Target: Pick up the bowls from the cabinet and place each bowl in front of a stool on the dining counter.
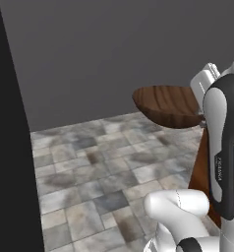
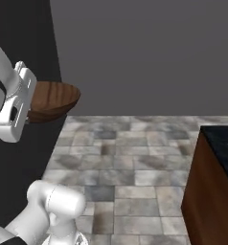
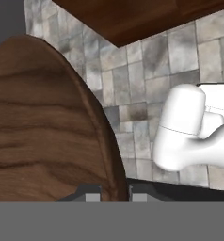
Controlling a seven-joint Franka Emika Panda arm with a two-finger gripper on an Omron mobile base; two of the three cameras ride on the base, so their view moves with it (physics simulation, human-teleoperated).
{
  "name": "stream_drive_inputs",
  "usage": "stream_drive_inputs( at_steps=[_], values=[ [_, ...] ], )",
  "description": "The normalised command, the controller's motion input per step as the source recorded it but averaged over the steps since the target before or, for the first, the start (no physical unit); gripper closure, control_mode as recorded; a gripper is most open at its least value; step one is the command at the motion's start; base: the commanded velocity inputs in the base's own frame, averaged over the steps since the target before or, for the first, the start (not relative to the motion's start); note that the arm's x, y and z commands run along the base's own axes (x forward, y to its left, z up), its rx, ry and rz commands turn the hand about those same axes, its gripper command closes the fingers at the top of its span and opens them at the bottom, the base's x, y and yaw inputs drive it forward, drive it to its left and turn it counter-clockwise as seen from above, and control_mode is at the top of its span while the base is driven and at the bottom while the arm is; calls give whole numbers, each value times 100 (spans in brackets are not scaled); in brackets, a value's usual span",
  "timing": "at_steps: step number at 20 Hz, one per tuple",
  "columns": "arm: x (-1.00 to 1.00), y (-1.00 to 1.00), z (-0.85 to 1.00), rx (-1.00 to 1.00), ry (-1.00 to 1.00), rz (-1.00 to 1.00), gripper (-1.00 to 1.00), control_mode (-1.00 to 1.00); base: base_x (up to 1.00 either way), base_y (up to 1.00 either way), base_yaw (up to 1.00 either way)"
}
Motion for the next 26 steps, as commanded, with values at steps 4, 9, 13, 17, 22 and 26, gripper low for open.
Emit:
stream_drive_inputs(
  at_steps=[4,9,13,17,22,26],
  values=[
    [0,0,0,0,0,0,100,100,100,31,-19],
    [0,0,0,0,0,0,100,100,100,31,-18],
    [0,0,0,0,0,0,100,100,100,31,-23],
    [0,0,0,0,0,0,100,100,77,34,-58],
    [0,0,0,0,0,0,100,100,21,27,-91],
    [0,0,0,0,0,0,100,100,26,29,-90]
  ],
)
